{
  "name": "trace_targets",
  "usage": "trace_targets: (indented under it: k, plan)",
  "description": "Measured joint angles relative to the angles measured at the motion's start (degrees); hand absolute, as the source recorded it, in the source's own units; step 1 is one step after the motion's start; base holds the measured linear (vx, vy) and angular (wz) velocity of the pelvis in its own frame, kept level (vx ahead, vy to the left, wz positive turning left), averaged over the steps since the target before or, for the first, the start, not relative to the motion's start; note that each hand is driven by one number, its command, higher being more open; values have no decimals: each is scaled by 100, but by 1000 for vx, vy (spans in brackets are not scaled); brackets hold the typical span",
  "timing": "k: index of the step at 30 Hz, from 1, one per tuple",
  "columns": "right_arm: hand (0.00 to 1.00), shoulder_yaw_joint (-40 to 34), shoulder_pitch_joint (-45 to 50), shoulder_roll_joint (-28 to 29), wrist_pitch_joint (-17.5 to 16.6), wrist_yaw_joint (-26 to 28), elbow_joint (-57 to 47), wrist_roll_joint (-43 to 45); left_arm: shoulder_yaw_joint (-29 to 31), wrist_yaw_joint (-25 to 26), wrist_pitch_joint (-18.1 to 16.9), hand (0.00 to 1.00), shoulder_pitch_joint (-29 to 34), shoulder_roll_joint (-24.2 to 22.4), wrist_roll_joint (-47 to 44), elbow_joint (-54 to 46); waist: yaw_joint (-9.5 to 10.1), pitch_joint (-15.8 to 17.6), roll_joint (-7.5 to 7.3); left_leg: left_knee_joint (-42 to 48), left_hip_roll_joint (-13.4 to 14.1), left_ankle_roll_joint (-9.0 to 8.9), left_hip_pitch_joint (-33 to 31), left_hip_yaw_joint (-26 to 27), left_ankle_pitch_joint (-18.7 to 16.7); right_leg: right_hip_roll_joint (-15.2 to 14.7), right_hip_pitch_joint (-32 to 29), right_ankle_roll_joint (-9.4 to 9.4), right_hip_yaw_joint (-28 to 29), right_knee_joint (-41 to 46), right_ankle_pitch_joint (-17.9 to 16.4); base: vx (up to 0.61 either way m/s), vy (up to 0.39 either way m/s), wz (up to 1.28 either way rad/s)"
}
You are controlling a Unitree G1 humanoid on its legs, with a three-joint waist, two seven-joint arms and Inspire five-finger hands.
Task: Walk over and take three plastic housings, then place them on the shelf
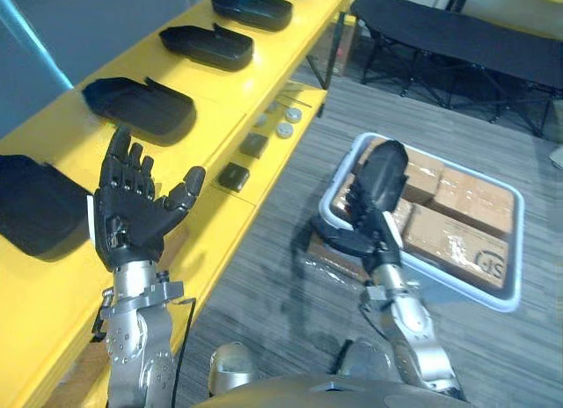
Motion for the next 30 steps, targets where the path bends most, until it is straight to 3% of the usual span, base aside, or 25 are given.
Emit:
trace_targets:
  k: [1,2,3,5,6,7,8,9,10,11,13,15,18,20,23,25,30]
  plan:
    - [100,132,-1,36,5,7,-2,-111,-60,-107,-1,100,51,9,-222,4,-14,-47,-73,230,200,-56,-144,54,18,-86,151,320,1,-334,142,-76,-461,-66]
    - [100,193,-3,49,21,15,-18,-163,-124,-157,-2,100,68,36,-359,5,-9,-68,-110,400,338,-91,-237,76,29,-47,310,785,-8,-837,285,-77,-527,-82]
    - [100,206,15,0,120,67,-24,-160,-243,-187,-2,100,78,9,-471,64,-11,-86,-112,529,520,-169,-260,112,72,231,459,1142,-21,-1215,-216,-56,-462,-97]
    - [100,153,47,-241,282,201,-23,-161,-492,-179,2,100,129,-90,-480,184,-65,-187,74,521,833,-306,-261,86,198,633,482,1013,-9,-1508,-557,-5,-374,-82]
    - [100,39,137,-426,395,274,-8,-171,-809,-160,39,100,112,-128,-475,321,-223,-249,237,602,1089,-165,-371,-113,449,968,526,892,-20,-1694,-591,35,-443,-47]
    - [100,-103,262,-554,441,328,2,-205,-1075,-155,69,100,87,-124,-477,409,-342,-244,223,862,1251,188,-557,-381,905,1191,637,730,-19,-1886,-568,46,-455,-37]
    - [100,-175,337,-577,440,365,2,-205,-1183,-157,83,100,68,-121,-466,455,-377,-238,187,1064,1339,384,-678,-510,1223,1274,715,637,-19,-2010,-542,49,-397,-34]
    - [100,-393,459,-612,404,396,0,-205,-1351,-165,117,100,26,-116,-410,531,-424,-227,141,1455,1498,381,-923,-607,1360,1363,877,483,-39,-2271,-468,50,-318,-27]
    - [100,-645,504,-648,393,385,1,-210,-1490,-208,155,100,2,-111,-368,572,-465,-213,119,1725,1476,345,-1121,-495,1203,1414,968,396,-51,-2388,-439,41,-254,-26]
    - [100,-754,499,-681,380,372,1,-217,-1540,-247,166,100,-12,-110,-368,581,-466,-215,121,1775,1423,324,-1181,-402,1107,1414,969,369,-49,-2400,-428,28,-183,-28]
    - [100,-967,449,-878,270,302,4,-258,-1599,-351,177,100,49,-106,-371,607,-411,-251,180,1278,727,191,-1246,-343,829,1357,925,344,37,-2444,-415,40,-103,-41]
    - [100,-1024,417,-1102,190,249,56,-261,-1601,-353,177,100,151,-102,-374,607,-320,-373,374,504,166,233,-1222,-395,910,1331,830,352,38,-2416,-411,69,11,-31]
    - [100,-1111,-156,-1134,178,123,1000,-243,-1554,-468,190,100,210,-35,-389,683,-297,-559,382,-550,-345,100,-857,-641,973,1083,709,553,-131,-2391,-297,69,72,9]
    - [100,-1168,-623,-1127,193,-47,1784,-247,-1570,-746,356,100,247,-4,-413,747,-204,-555,317,-962,-577,75,-696,-640,1037,907,705,697,-218,-2380,-212,30,159,21]
    - [100,-1240,-1419,-1144,254,-313,2751,-149,-1642,-962,486,100,296,209,-232,836,2,-509,216,-972,-793,194,-719,-678,1023,718,713,896,-419,-2381,-65,-3,145,16]
    - [100,-1274,-1978,-1201,253,-502,3254,22,-1648,-1025,500,100,254,329,-123,836,25,-455,161,-909,-893,271,-871,-823,1007,628,701,943,-580,-2389,7,-41,125,38]
    - [100,-1474,-3957,-1840,249,-893,4553,673,-1672,-1058,500,100,-345,475,70,972,344,206,173,-559,-1017,438,-1365,-1157,1020,513,592,953,-908,-2376,119,-138,91,35]
